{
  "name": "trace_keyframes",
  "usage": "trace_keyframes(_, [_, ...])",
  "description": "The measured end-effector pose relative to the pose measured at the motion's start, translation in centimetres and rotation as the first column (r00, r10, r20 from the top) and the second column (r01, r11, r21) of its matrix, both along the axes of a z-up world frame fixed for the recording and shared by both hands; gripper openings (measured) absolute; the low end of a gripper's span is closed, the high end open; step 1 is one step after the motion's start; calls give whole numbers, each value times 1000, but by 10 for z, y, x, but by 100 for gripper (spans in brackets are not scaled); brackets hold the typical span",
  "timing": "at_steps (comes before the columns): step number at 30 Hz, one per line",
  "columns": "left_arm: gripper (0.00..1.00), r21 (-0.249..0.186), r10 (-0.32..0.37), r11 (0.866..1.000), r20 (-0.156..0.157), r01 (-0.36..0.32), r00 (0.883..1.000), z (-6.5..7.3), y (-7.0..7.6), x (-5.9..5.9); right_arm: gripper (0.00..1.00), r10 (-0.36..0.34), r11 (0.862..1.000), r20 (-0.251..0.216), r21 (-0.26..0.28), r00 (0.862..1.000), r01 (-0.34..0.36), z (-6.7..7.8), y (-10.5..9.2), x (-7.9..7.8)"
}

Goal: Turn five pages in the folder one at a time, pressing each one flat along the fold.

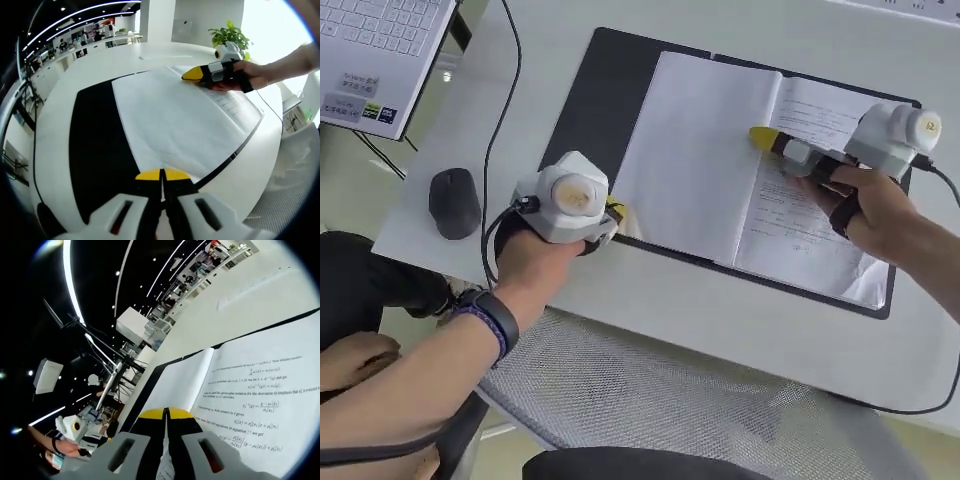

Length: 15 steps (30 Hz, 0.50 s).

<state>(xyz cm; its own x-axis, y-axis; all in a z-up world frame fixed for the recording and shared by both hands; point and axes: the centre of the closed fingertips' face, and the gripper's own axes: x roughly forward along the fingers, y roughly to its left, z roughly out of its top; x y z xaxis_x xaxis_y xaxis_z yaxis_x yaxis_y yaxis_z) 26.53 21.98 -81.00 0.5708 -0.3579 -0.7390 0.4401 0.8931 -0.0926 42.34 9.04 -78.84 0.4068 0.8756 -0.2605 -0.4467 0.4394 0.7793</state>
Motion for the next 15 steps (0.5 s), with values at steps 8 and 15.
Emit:
trace_keyframes(8, [0,-5,19,1000,1,-19,1000,2,0,0,0,-122,992,-19,15,992,122,1,-5,48])
trace_keyframes(15, [0,-14,23,1000,-2,-23,1000,3,0,0,0,-151,988,-20,5,988,151,-6,-10,80])
